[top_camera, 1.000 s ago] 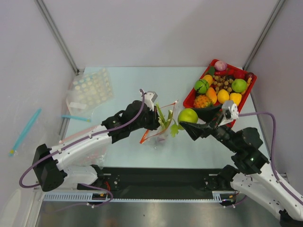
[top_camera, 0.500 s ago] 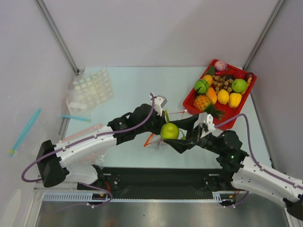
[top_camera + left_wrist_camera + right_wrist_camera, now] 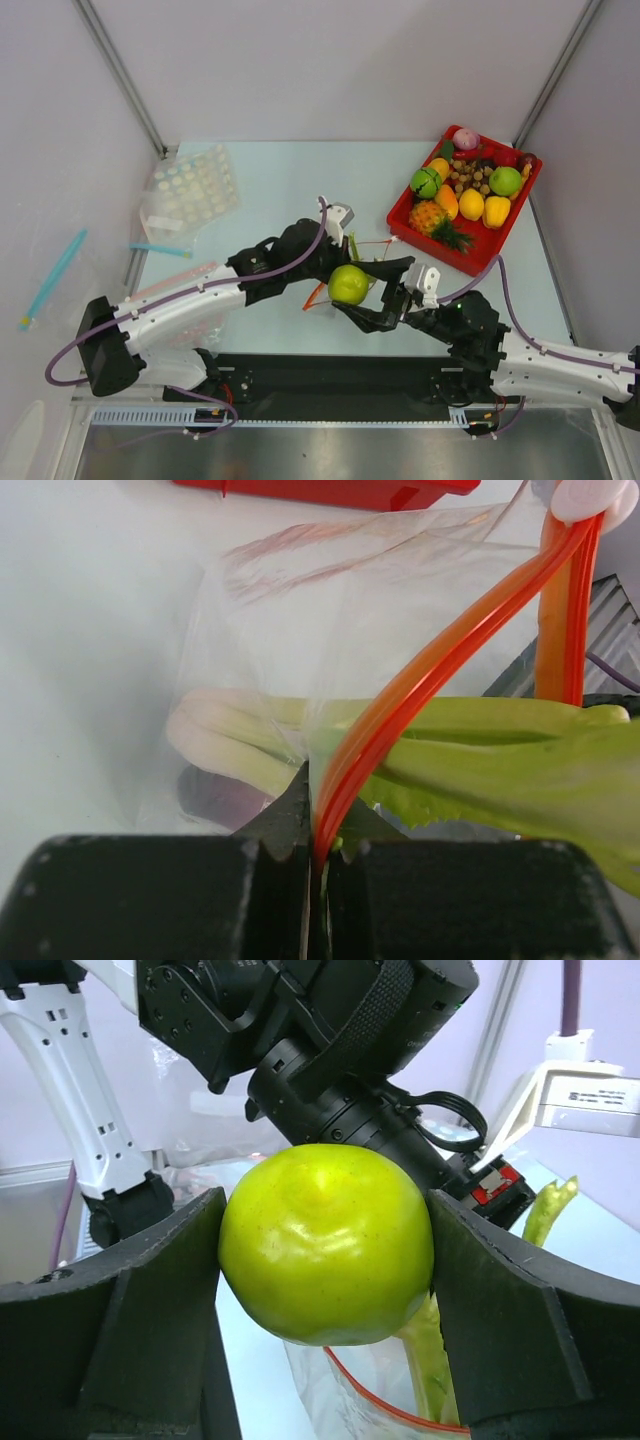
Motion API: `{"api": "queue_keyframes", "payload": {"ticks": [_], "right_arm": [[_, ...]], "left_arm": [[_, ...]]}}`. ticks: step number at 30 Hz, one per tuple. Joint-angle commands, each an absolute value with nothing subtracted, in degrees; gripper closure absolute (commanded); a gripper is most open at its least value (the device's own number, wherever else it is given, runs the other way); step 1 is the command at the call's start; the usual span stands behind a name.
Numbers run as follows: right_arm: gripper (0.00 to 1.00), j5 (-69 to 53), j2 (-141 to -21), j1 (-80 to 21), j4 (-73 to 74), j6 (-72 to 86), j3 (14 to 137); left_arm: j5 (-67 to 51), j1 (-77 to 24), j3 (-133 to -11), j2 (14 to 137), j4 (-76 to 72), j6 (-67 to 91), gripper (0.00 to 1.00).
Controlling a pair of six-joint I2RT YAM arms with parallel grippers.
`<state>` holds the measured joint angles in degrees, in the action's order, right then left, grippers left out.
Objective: Place the food in the zip-top bag and seal the zipper
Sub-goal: Place the fake fruit in the zipper food storage bag.
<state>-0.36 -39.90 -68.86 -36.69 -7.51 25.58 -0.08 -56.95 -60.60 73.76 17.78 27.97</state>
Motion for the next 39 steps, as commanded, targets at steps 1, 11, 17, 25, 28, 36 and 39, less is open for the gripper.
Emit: {"api": "queue_keyframes", "payload": {"ticks": [1,11,17,25,28,36,39], "right_arm": [[0.89,7.11,-40.08,-68.82,-40.25,-13.09,25.49],[0.91,6.59,-41.3,-65.13,-28.5,-16.18,27.86],[0.91,0.62,-47.37,-59.33,-24.35,-9.68,31.72],[0.83,-14.23,-55.28,-53.35,-25.49,-0.79,34.36],[0.55,-16.26,-56.95,-53.26,-24.17,-0.26,35.86],[0.19,-17.67,-51.51,-54.14,-21.89,2.46,36.39],[0.18,-16.36,-49.14,-54.14,-20.31,3.43,36.74]], "left_arm": [[-1.76,-56.95,-63.28,70.23,17.75,27.86,0.92],[-3.5,-52.56,-59.6,64.43,15.74,31.19,0.93],[-4.83,-50.71,-57.92,63.11,13.98,32.43,0.94],[-6.24,-50.45,-56.69,63.28,11.51,33.05,0.95],[-6.07,-50.36,-56.69,63.46,11.6,32.96,0.95],[-4.83,-49.57,-56.51,63.37,11.95,33.31,0.95],[-5.1,-49.13,-56.16,63.19,11.43,33.66,0.95]]}}
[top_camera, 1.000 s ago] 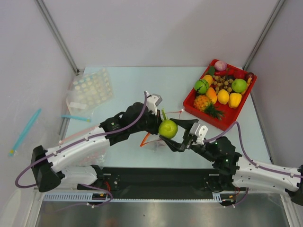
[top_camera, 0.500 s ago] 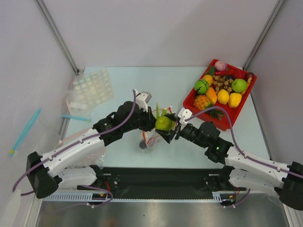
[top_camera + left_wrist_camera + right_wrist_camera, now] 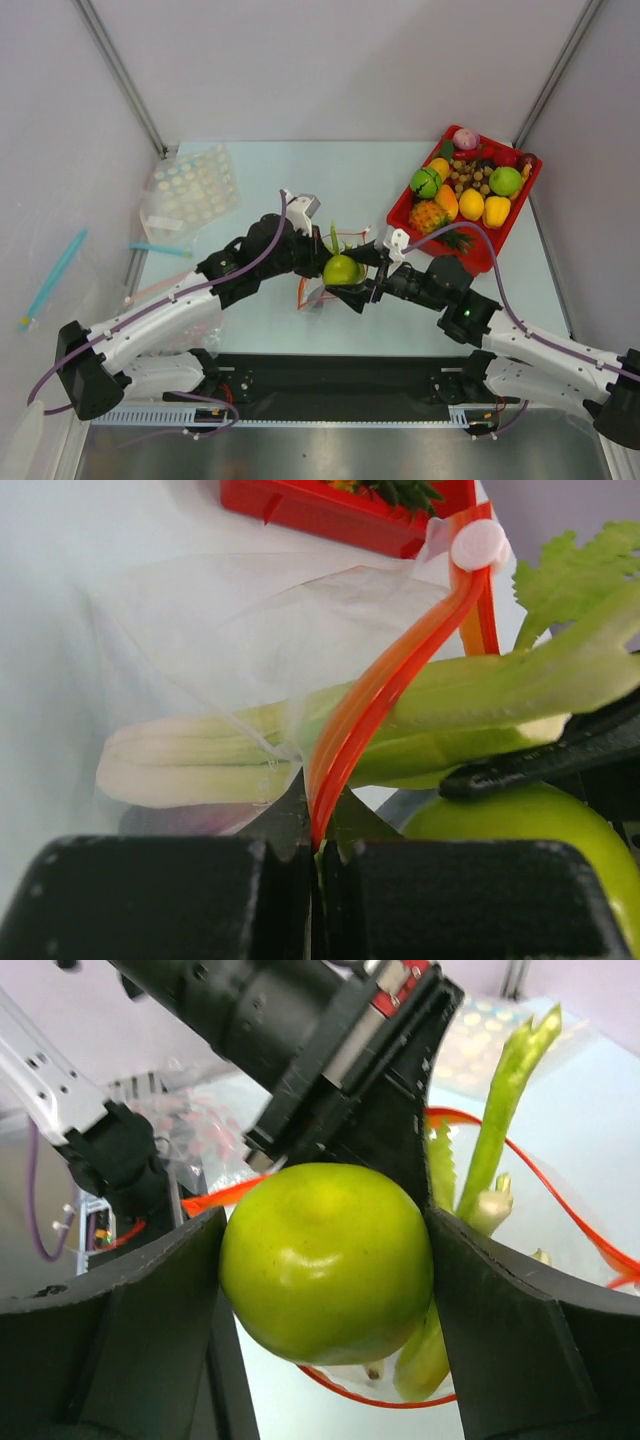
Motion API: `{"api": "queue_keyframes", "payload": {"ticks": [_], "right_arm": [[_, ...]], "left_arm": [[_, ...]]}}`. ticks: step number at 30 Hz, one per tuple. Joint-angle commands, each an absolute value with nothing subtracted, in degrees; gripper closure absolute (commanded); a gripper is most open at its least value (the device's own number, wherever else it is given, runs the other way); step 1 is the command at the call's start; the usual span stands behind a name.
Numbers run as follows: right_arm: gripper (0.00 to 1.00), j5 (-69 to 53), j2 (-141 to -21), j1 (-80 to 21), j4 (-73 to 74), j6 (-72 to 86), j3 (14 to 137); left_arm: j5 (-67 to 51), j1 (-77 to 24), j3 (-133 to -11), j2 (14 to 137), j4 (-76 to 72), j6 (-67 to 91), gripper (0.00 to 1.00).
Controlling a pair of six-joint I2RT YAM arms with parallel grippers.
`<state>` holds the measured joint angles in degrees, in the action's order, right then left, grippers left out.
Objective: Place the food in the zip-top bag and seal the zipper
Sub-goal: Place the fake fruit in the zipper food storage bag.
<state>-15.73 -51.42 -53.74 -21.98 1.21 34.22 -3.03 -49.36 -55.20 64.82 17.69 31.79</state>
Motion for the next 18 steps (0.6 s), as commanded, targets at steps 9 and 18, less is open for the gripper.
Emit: {"api": "queue_keyframes", "payload": {"ticks": [9,18], "right_arm": [[0.01,-11.52,-52.29,-55.89,-15.12,2.11,40.25],[0.19,-5.2,-47.05,-57.92,-11.61,4.74,42.45]], "left_arm": [[-7.38,-47.55,-54.84,62.05,9.76,34.72,0.95],[-7.12,-46.67,-54.76,62.75,10.19,35.07,0.95]]}}
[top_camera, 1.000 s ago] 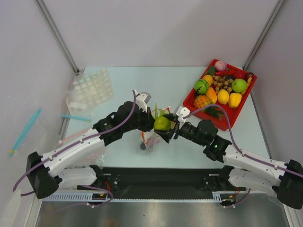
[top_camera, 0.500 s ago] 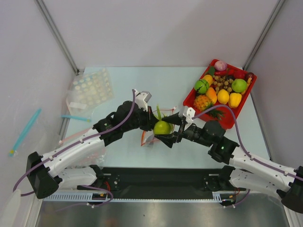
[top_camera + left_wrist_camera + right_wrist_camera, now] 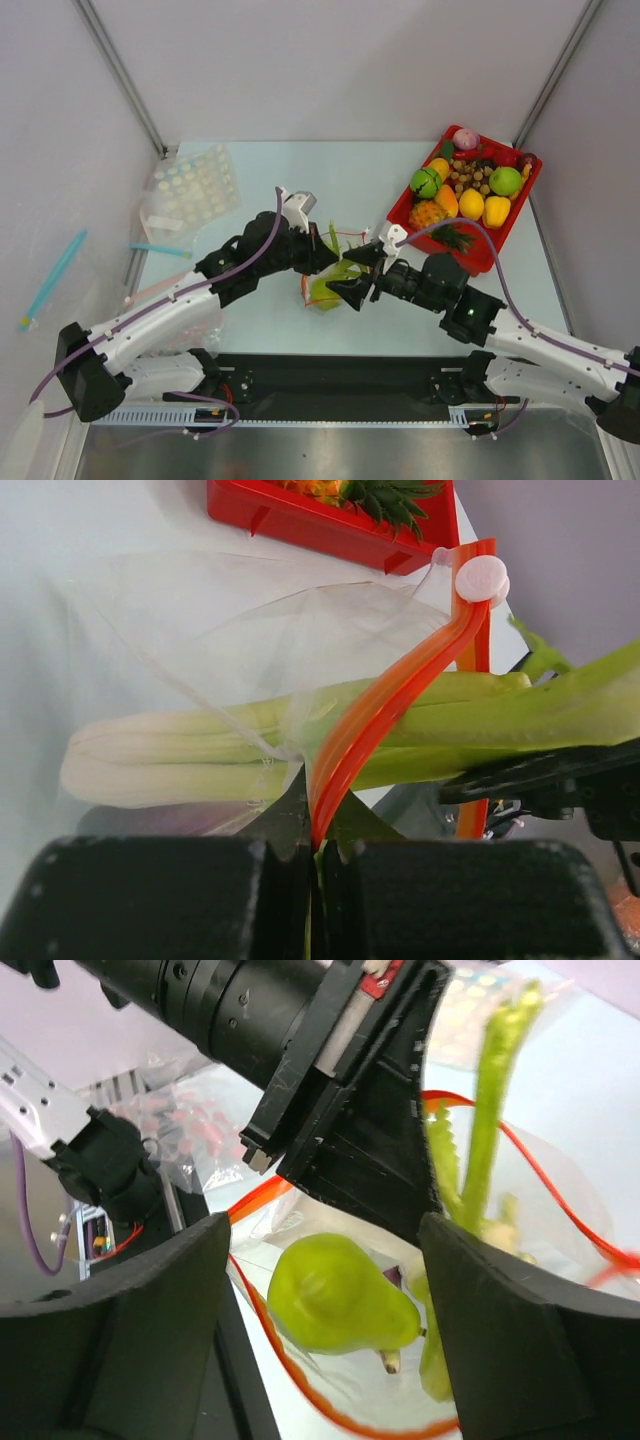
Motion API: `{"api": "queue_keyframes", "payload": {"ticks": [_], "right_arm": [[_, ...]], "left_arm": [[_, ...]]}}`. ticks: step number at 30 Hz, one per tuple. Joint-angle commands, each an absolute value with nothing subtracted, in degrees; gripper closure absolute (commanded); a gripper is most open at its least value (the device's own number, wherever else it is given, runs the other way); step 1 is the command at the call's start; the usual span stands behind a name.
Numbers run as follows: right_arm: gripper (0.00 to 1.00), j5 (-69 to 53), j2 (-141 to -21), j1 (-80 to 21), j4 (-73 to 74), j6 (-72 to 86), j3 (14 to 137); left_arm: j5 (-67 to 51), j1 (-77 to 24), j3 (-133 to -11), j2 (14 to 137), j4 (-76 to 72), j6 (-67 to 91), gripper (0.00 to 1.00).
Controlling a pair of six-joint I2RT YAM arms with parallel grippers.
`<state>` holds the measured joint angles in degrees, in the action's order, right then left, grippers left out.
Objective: Place the food in the zip-top bag and seal the zipper
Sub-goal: Place the fake fruit in the zipper food storage bag.
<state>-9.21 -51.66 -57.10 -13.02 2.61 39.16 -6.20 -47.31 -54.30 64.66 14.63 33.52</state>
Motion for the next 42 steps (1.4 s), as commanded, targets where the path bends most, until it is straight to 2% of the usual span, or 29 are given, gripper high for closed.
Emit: {"api": "queue_keyframes", "payload": {"ticks": [1,4,7,14,18,21,22,24,30,34,42], "right_arm": [[0.22,-3.53,-45.8,-58.27,-9.25,5.27,42.97],[0.3,9.46,-42.55,-60.02,3.18,11.31,48.94],[0.29,14.75,-39.92,-61.08,11.39,13.79,52.98],[0.24,21.09,-39.98,-61.08,18.27,15.11,54.93],[0.21,20.92,-43.85,-61.17,21.18,18.54,56.07],[0.25,21.27,-47.36,-61.08,21.97,19.68,56.86],[0.3,21.7,-48.07,-61.08,21.97,19.69,57.04],[0.34,22.15,-48.78,-61.08,21.89,19.43,56.95],[0.32,21.53,-43.08,-61.08,21.09,18.2,54.85],[0.37,20.22,-38.68,-60.73,20.39,16.7,53.18],[0.37,14.33,-39.55,-59.85,20.48,15.3,52.82]], "left_arm": [[-6.51,-46.67,-54.67,62.67,10.28,35.16,0.96],[-5.19,-46.58,-54.58,62.14,10.72,35.07,0.96],[-3.61,-46.49,-54.32,61.79,10.63,35.07,0.96],[-4.3,-45.97,-54.4,62.23,10.63,35.07,0.96],[-4.83,-45.88,-54.4,62.14,10.55,35.16,0.96],[-4.92,-45.88,-54.32,61.96,10.46,35.24,0.96],[-4.92,-45.88,-54.23,61.96,10.46,35.16,0.96],[-4.83,-45.88,-54.23,61.79,10.55,35.16,0.96],[-4.39,-45.79,-54.14,61.61,10.64,35.07,0.96],[-4.48,-45.79,-53.7,61.35,10.02,35.24,0.96],[-4.66,-45.79,-53.61,61.0,9.75,35.07,0.96]]}}
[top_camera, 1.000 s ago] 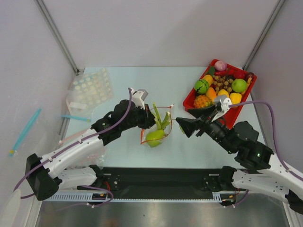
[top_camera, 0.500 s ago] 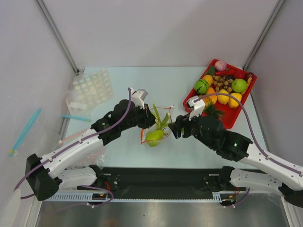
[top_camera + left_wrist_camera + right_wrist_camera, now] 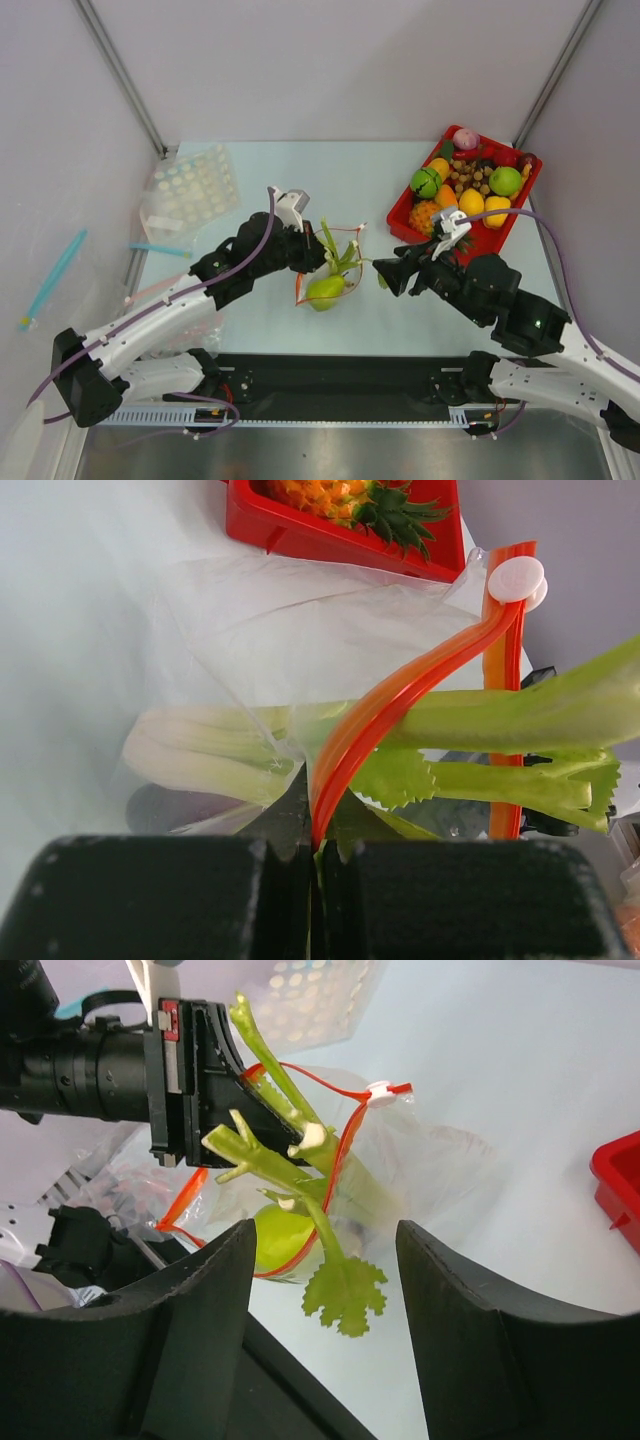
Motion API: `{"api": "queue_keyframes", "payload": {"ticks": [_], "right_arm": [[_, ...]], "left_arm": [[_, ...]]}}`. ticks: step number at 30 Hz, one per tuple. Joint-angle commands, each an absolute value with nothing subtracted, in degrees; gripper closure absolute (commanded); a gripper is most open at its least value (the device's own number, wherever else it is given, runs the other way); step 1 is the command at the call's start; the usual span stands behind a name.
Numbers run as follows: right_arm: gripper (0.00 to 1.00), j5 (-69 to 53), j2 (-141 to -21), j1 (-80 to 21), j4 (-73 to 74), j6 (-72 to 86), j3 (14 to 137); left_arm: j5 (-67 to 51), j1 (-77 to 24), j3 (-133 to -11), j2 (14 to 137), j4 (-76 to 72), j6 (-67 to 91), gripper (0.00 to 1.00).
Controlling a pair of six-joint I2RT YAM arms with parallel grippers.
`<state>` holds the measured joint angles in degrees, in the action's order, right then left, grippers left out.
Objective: Place the food in the zip-top bag and seal the zipper
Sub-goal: Place the fake fruit in the zipper food storage bag, then adjust the fake fruit in the zipper food storage bag.
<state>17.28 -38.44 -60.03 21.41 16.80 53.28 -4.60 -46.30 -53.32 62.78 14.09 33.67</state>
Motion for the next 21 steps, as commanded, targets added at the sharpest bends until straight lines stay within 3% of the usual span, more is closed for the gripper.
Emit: {"api": "queue_keyframes", "payload": {"ticks": [1,12,21], "right_arm": [[0.37,14.24,-39.9,-59.77,20.57,15.21,52.82],[0.6,4.31,-41.83,-59.94,20.13,14.76,53.09],[0.52,2.98,-49.57,-60.64,20.56,15.64,54.58]], "left_arm": [[-5.01,-45.79,-53.61,61.0,9.76,35.07,0.96],[-3.52,-45.79,-53.35,60.64,9.76,35.07,0.96],[-3.34,-45.79,-53.35,60.21,9.93,34.98,0.96]]}}
